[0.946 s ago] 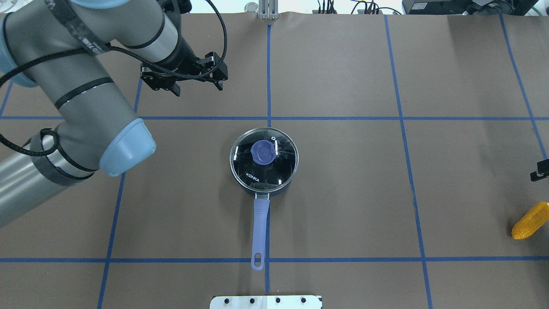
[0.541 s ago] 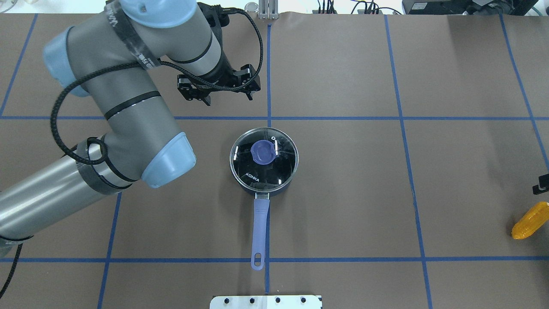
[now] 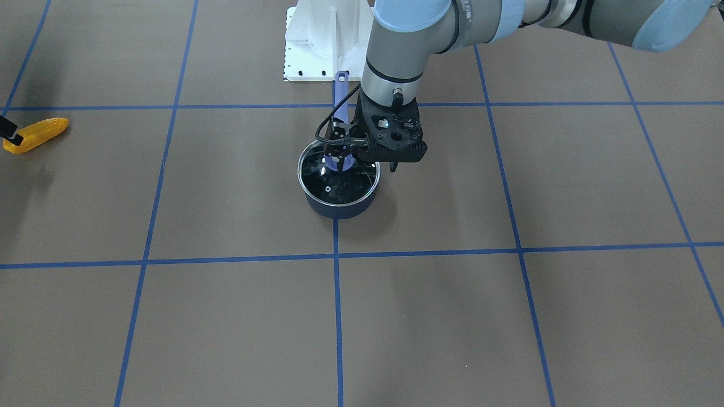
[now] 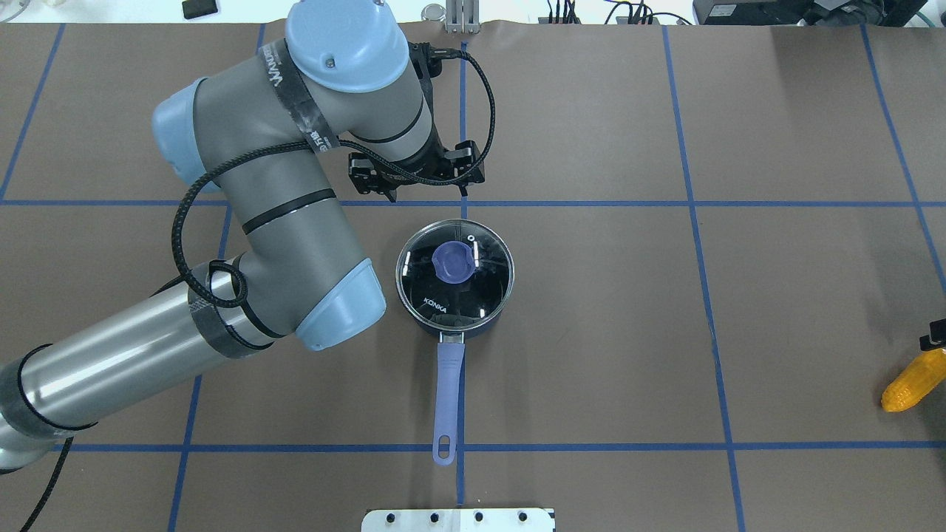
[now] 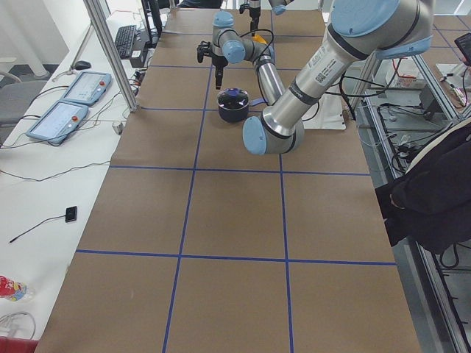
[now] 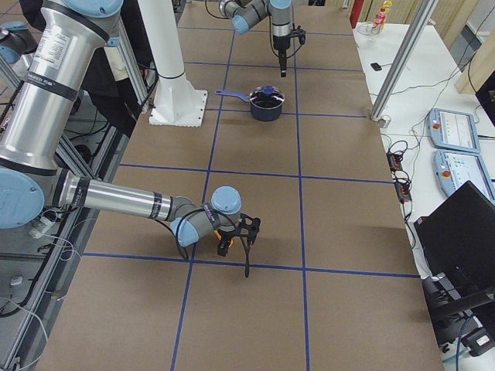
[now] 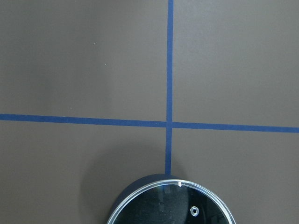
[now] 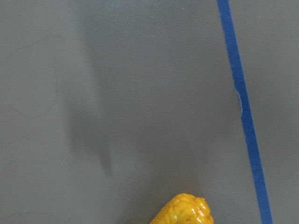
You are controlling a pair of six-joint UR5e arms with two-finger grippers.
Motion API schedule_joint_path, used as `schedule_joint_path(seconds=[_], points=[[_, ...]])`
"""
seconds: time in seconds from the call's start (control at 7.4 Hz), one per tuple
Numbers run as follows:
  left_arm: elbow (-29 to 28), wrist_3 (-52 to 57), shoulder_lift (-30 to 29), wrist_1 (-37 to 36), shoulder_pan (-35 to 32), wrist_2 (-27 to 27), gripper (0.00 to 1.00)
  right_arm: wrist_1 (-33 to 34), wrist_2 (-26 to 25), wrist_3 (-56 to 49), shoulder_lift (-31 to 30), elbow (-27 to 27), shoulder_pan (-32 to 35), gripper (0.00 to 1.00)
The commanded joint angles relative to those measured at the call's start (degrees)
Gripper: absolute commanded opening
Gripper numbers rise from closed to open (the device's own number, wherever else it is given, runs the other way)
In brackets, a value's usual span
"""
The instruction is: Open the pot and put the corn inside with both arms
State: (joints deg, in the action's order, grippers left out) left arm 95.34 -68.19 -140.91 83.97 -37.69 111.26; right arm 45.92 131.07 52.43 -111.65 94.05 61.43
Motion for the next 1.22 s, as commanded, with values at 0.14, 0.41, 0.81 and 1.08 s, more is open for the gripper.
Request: schedule_joint_path(seconds=[0.14, 0.41, 0.81, 1.08], points=[[-0.07, -0.02, -0.07, -0.03, 0.25, -0.17, 0.98, -3.19, -0.02, 7.66, 0.56, -0.62, -2.10, 1.00], [-0.07, -0.11, -0.07, -0.03, 0.25, -0.43, 0.98, -3.99, -0.29, 9.44, 1.00, -0.62, -3.07, 0.99], [0.02, -0.11, -0.07, -0.03, 0.16, -0.43, 0.98, -4.08, -0.38, 11.10, 1.52, -0.45, -3.16, 0.75], [0.19, -0.02, 0.02, -0.03, 0.16, -0.43, 0.98, -4.08, -0.38, 11.20, 1.96, -0.45, -3.33, 0.75]])
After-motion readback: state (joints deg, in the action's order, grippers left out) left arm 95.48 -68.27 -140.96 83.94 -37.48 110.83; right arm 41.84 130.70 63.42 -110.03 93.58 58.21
